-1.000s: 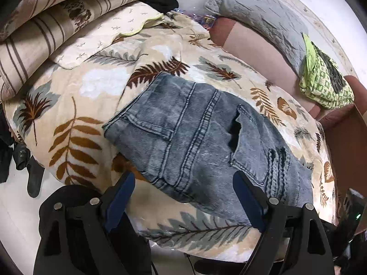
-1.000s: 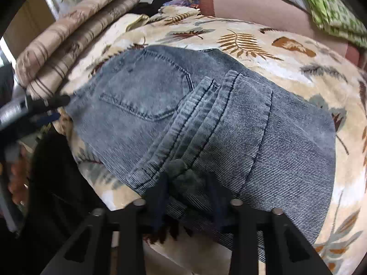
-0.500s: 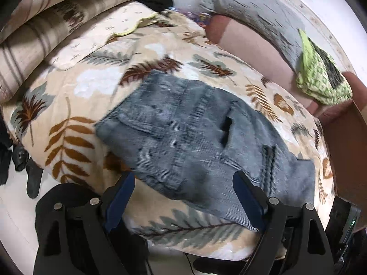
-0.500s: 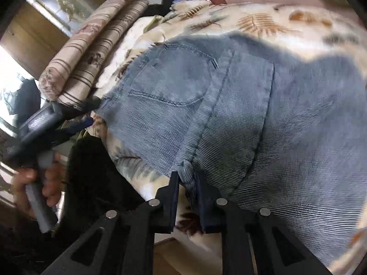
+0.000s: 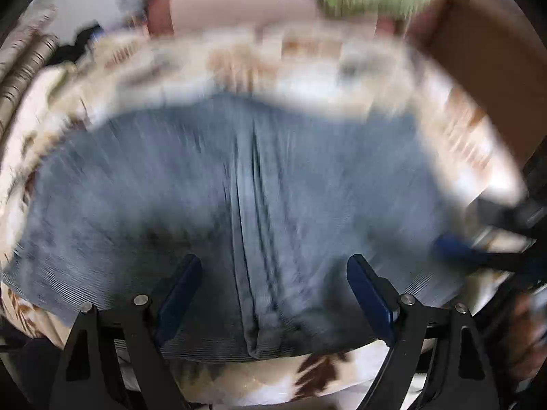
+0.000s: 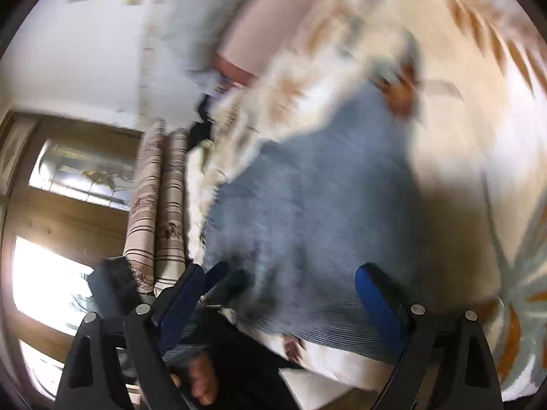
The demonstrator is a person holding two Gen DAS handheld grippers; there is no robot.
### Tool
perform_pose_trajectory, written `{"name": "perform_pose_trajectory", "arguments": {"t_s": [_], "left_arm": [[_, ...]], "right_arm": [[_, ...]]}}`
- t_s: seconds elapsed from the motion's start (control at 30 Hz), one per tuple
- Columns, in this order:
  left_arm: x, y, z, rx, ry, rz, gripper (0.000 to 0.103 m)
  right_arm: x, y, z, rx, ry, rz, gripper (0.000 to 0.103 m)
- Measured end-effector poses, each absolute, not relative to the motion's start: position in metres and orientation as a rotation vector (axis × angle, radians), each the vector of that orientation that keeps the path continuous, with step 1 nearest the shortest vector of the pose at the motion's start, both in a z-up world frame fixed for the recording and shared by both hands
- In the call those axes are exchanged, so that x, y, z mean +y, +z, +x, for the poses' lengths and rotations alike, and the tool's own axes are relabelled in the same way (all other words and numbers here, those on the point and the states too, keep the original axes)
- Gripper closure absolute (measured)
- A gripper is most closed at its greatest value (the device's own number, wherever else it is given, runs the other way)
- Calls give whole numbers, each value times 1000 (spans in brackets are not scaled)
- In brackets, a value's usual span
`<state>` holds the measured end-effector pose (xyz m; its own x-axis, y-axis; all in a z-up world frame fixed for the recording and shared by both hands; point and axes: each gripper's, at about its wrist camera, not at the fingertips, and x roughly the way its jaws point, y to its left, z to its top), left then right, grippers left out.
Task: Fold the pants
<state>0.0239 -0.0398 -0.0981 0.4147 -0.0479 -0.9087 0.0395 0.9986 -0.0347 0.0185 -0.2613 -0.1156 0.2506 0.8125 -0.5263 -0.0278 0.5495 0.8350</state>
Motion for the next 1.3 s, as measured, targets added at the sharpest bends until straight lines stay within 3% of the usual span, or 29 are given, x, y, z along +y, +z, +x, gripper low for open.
{"name": "perform_pose_trajectory", "arguments": {"t_s": [0.27, 0.4, 0.67, 0.83, 1.07, 1.3], "left_arm": [[-41, -96, 17, 1085, -61, 50, 13], [-42, -98, 20, 1084, -66, 46, 12], [-41, -97, 20, 1066, -79, 32, 9], [-33, -88, 20, 1073, -110, -13, 10], [63, -34, -19, 884, 35, -285, 10], [197, -57, -72, 871, 287, -848, 10]], "right_arm": [[-256, -75, 79, 1081, 747, 820, 11], [-256, -129, 138, 1226, 550, 806, 13], [-261, -84, 87, 1108, 595, 812, 13], [-263, -120, 73, 1203, 510, 781, 14], [-243, -55, 55, 1146, 556, 609, 14], [-190, -48, 30, 1174, 668, 541, 14]]}}
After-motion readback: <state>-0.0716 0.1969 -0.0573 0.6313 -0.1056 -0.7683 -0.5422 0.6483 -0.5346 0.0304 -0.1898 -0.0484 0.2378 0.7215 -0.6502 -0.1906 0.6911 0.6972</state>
